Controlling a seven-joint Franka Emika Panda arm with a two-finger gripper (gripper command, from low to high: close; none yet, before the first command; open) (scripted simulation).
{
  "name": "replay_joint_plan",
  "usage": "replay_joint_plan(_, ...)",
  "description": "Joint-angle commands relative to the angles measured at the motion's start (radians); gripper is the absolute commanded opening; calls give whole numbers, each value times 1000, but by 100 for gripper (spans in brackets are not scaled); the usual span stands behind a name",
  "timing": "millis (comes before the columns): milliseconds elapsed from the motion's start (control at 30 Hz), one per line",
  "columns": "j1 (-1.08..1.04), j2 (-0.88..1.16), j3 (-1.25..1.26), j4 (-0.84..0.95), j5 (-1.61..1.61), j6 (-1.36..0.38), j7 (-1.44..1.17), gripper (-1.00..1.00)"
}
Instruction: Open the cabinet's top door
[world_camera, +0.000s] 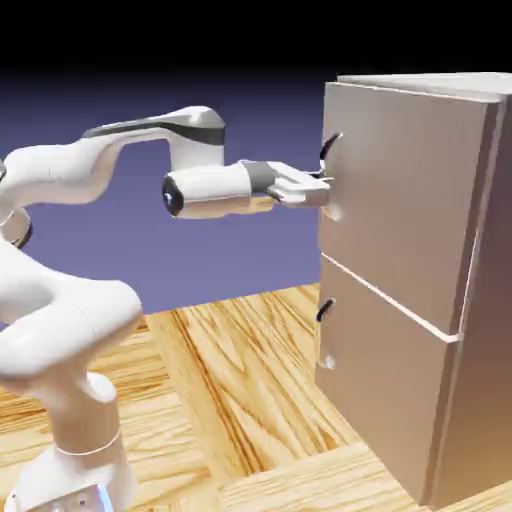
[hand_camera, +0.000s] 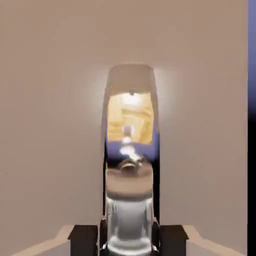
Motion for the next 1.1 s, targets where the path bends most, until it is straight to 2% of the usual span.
replay_joint_plan(0, 30, -9, -36, -33, -27, -33, -4, -100)
replay_joint_plan(233, 163, -78, -290, -203, -250, -237, -13, -100)
replay_joint_plan(533, 186, -128, -616, -303, -568, -475, -25, -100)
replay_joint_plan(800, 146, -76, -906, -302, -853, -685, -68, -100)
replay_joint_plan(1067, 140, 97, -1196, -207, -1143, -913, -152, -100)
